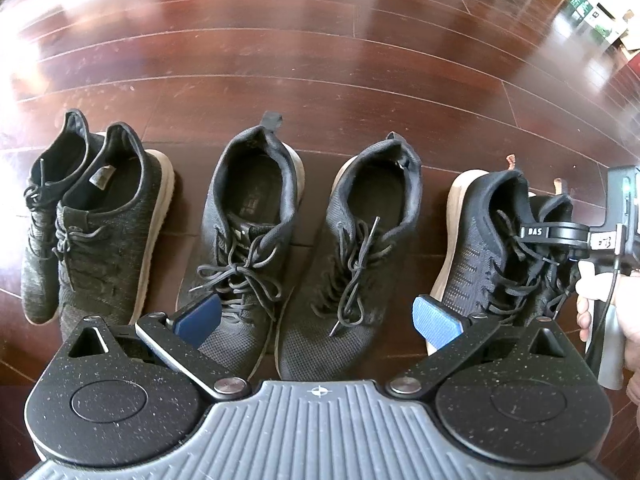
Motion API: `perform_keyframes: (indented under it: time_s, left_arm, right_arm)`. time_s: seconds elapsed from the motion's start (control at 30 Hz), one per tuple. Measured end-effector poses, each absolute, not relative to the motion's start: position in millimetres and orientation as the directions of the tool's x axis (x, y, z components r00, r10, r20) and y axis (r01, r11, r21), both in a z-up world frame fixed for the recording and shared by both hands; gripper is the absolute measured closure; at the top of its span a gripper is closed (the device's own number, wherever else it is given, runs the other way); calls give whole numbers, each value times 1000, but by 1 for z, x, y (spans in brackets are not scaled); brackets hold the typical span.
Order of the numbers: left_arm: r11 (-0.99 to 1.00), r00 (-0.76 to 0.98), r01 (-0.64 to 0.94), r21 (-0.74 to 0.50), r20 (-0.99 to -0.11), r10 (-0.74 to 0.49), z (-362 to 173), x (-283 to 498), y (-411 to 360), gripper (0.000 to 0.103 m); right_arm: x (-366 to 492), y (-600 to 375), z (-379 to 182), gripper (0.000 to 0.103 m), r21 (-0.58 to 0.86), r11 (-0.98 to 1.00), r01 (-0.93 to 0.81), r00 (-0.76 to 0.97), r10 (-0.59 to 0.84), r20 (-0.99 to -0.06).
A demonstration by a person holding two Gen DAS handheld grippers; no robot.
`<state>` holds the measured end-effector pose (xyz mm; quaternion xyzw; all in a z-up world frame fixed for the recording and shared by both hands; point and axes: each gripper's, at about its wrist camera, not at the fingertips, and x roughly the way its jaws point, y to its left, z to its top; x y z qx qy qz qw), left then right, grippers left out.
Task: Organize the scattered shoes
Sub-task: 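Close the right tool on the heel collars of both black sneakers, then lift the black sneaker pair with the right tool toward the white slippers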
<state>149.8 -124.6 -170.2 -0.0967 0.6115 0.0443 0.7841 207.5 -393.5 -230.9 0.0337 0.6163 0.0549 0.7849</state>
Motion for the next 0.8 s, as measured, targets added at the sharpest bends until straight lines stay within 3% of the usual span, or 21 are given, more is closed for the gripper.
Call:
perform_keyframes:
  time_s: [0.8]
  left_arm:
    - [996,297,-51,-78,-953,-60,-158,146,-158,0]
  right_arm:
    - [142,-495,-163,78,176,911,372,383,22,-923]
